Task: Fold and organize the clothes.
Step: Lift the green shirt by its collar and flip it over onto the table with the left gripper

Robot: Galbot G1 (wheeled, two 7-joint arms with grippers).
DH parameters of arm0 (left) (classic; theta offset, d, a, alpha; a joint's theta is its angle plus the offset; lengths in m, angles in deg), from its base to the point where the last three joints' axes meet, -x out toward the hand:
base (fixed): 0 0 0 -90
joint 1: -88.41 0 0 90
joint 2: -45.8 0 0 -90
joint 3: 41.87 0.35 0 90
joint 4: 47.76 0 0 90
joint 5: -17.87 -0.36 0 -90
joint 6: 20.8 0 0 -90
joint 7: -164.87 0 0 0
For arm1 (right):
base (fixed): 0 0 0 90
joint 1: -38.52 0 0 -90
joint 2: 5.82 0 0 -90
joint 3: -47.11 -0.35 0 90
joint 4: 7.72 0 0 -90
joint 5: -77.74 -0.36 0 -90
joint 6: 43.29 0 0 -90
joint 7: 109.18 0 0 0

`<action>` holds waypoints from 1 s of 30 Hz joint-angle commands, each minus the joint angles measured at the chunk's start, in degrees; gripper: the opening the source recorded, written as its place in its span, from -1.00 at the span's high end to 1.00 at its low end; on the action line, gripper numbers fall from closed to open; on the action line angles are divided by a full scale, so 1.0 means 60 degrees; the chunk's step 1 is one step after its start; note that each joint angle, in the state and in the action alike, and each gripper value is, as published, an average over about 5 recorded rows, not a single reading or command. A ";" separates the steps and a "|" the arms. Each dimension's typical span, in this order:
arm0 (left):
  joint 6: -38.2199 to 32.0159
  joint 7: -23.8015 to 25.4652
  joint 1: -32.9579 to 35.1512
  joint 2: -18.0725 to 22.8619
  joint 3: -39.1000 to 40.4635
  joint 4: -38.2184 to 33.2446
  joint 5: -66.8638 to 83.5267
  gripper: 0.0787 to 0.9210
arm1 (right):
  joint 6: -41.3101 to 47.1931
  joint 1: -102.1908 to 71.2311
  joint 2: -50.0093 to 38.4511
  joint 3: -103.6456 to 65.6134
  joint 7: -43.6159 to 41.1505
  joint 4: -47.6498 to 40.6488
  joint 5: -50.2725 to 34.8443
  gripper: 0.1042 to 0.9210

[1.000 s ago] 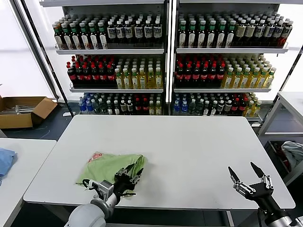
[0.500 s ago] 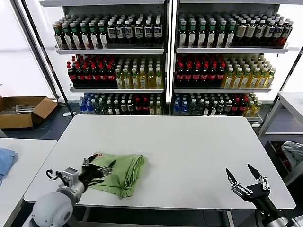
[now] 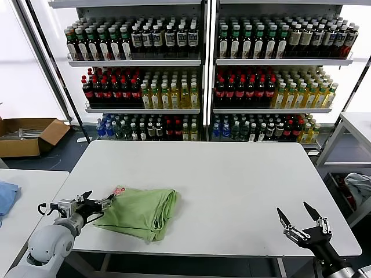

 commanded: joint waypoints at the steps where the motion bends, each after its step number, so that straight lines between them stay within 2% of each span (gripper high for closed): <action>1: 0.0091 -0.0061 -0.0261 0.0329 0.0010 0.0579 0.0438 -0.77 | 0.0015 -0.0015 -0.0015 -0.0089 0.0031 0.0001 -0.0061 -0.76; 10: 0.0155 -0.0283 -0.0208 0.0646 0.0224 0.0072 0.1285 -0.77 | 0.0013 -0.0070 0.0083 -0.0090 0.0041 0.0004 -0.0046 -0.76; 20: 0.0166 -0.0350 -0.0024 0.0801 0.0322 0.0343 0.1993 -0.75 | -0.0007 -0.0092 0.0054 -0.0206 0.0081 -0.0024 -0.0103 -0.76; 23: 0.0168 -0.0443 0.0096 0.0816 0.0312 0.0244 0.2238 -0.62 | -0.0002 -0.0058 0.0048 -0.0193 0.0100 -0.0037 -0.0105 -0.76; 30: 0.0164 -0.0599 0.0361 0.1050 0.0337 -0.0166 0.2402 -0.14 | 0.0043 0.0022 0.0018 -0.0133 0.0170 0.0028 -0.0097 -0.76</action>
